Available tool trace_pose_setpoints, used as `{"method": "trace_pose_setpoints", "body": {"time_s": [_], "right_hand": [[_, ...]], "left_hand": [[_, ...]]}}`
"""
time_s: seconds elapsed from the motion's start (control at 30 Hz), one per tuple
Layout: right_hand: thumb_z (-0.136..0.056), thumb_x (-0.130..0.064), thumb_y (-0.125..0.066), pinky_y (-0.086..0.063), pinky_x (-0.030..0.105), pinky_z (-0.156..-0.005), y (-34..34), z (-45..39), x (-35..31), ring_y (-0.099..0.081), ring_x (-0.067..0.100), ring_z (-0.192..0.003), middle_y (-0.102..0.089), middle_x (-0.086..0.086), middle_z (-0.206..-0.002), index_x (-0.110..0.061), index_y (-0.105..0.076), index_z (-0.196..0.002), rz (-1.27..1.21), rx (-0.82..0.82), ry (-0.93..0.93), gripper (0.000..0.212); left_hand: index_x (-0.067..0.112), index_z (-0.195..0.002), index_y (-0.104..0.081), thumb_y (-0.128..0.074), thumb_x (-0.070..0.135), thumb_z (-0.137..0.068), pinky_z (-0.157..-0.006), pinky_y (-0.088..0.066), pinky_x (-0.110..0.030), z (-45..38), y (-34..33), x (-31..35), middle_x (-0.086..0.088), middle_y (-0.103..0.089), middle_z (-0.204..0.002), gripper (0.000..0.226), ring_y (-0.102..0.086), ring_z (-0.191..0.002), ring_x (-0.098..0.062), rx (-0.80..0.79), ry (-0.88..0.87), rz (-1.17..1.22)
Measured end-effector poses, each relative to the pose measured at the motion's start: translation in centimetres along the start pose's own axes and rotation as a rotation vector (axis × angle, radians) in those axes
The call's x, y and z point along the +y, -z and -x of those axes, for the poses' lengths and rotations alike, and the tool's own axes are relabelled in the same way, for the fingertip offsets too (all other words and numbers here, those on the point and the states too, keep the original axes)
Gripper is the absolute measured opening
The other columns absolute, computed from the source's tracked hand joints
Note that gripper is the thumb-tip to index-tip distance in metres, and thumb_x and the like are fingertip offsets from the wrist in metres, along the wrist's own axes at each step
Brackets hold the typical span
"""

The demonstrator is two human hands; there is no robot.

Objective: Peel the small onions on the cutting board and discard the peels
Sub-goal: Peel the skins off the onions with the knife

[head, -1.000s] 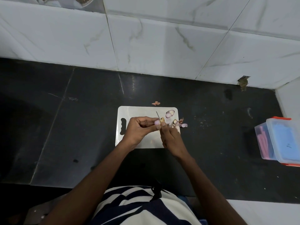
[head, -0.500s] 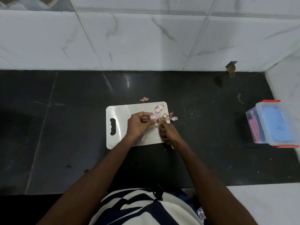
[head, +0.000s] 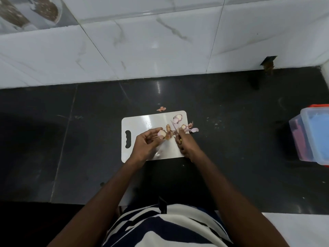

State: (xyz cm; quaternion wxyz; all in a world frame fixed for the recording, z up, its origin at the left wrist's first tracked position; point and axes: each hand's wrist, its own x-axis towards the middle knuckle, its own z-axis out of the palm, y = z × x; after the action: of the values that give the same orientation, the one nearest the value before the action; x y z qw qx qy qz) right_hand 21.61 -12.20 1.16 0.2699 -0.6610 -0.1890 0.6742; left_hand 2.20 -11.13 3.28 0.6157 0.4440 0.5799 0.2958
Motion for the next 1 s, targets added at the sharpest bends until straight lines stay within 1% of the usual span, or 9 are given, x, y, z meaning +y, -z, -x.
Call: {"method": "trace_pose_setpoints", "body": {"time_s": [0.07,0.13,0.2,0.3,0.4,0.57,0.8,0.93,1.0], "right_hand": [[-0.109,-0.059,-0.038,-0.015,0.020,-0.040,-0.2,0.7,-0.2,-0.020,0.007,-0.037,-0.028,-0.009,-0.048,-0.025,-0.037,-0.058,0.044,-0.022,0.094,0.062],[-0.107,-0.062,-0.043,-0.024,0.027,-0.047,-0.3,1.1,0.0,-0.030,0.008,-0.042,-0.033,-0.011,-0.047,-0.026,-0.051,-0.050,0.174,-0.019,0.250,0.068],[-0.102,-0.071,-0.047,-0.033,0.030,-0.056,-0.1,1.2,0.6,-0.040,0.007,-0.050,-0.044,-0.010,-0.051,-0.031,-0.064,-0.058,0.357,0.007,0.431,0.062],[-0.094,-0.080,-0.048,-0.040,0.036,-0.059,0.4,0.6,1.0,-0.051,0.013,-0.058,-0.055,-0.003,-0.060,-0.016,-0.069,-0.074,0.486,0.057,0.556,0.071],[-0.089,-0.089,-0.043,-0.048,0.047,-0.065,0.9,0.2,0.8,-0.060,0.021,-0.065,-0.063,0.006,-0.067,-0.012,-0.072,-0.078,0.486,0.068,0.576,0.084],[-0.093,-0.082,-0.041,-0.049,0.041,-0.065,2.1,0.0,0.5,-0.061,0.017,-0.067,-0.066,0.003,-0.069,-0.011,-0.074,-0.082,0.548,0.055,0.617,0.079],[-0.104,-0.070,-0.042,-0.042,0.024,-0.062,2.4,0.0,0.8,-0.059,0.012,-0.067,-0.066,0.007,-0.072,-0.012,-0.073,-0.084,0.556,-0.017,0.662,0.069],[-0.107,-0.062,-0.043,-0.044,0.031,-0.065,2.6,0.1,0.8,-0.057,0.011,-0.065,-0.065,0.003,-0.069,-0.026,-0.067,-0.072,0.497,-0.028,0.613,0.056],[-0.105,-0.066,-0.042,-0.048,0.033,-0.069,2.8,-0.1,0.8,-0.061,0.011,-0.067,-0.067,0.001,-0.070,-0.024,-0.071,-0.074,0.455,-0.035,0.564,0.060]], "left_hand": [[0.004,-0.140,-0.070,-0.073,0.003,-0.101,-0.109,-0.060,-0.037,0.1,-0.4,0.2,-0.011,-0.080,-0.129,0.039,-0.077,-0.120,-0.022,-0.023,-0.009,0.004],[0.005,-0.142,-0.069,-0.072,0.004,-0.102,-0.108,-0.060,-0.035,0.4,-0.9,0.5,-0.010,-0.079,-0.131,0.040,-0.076,-0.123,-0.023,-0.054,-0.023,0.020],[0.005,-0.143,-0.068,-0.069,0.005,-0.105,-0.105,-0.061,-0.032,0.6,-1.4,0.8,-0.009,-0.078,-0.134,0.039,-0.075,-0.126,-0.024,-0.074,-0.041,0.036],[0.004,-0.144,-0.067,-0.066,0.003,-0.106,-0.104,-0.062,-0.033,0.6,-2.0,1.0,-0.008,-0.078,-0.136,0.038,-0.074,-0.127,-0.028,-0.079,-0.068,0.030],[0.005,-0.143,-0.068,-0.068,0.003,-0.105,-0.108,-0.060,-0.036,0.5,-2.3,1.0,-0.009,-0.079,-0.133,0.038,-0.075,-0.125,-0.027,-0.094,-0.055,0.037],[0.005,-0.146,-0.067,-0.068,0.004,-0.106,-0.108,-0.059,-0.032,0.6,-2.9,1.3,-0.008,-0.078,-0.134,0.040,-0.075,-0.125,-0.025,-0.102,-0.049,0.035],[0.005,-0.137,-0.073,-0.072,0.004,-0.102,-0.110,-0.059,-0.039,0.6,-3.8,1.1,-0.009,-0.081,-0.127,0.035,-0.077,-0.122,-0.025,-0.017,-0.033,0.058],[0.005,-0.133,-0.076,-0.076,0.007,-0.100,-0.112,-0.058,-0.043,0.4,-4.5,1.1,-0.009,-0.082,-0.123,0.032,-0.078,-0.121,-0.028,0.020,-0.036,0.060],[0.005,-0.130,-0.078,-0.078,0.008,-0.099,-0.111,-0.059,-0.045,0.1,-4.9,1.1,-0.009,-0.083,-0.121,0.032,-0.079,-0.118,-0.028,0.027,-0.040,0.047]]}}
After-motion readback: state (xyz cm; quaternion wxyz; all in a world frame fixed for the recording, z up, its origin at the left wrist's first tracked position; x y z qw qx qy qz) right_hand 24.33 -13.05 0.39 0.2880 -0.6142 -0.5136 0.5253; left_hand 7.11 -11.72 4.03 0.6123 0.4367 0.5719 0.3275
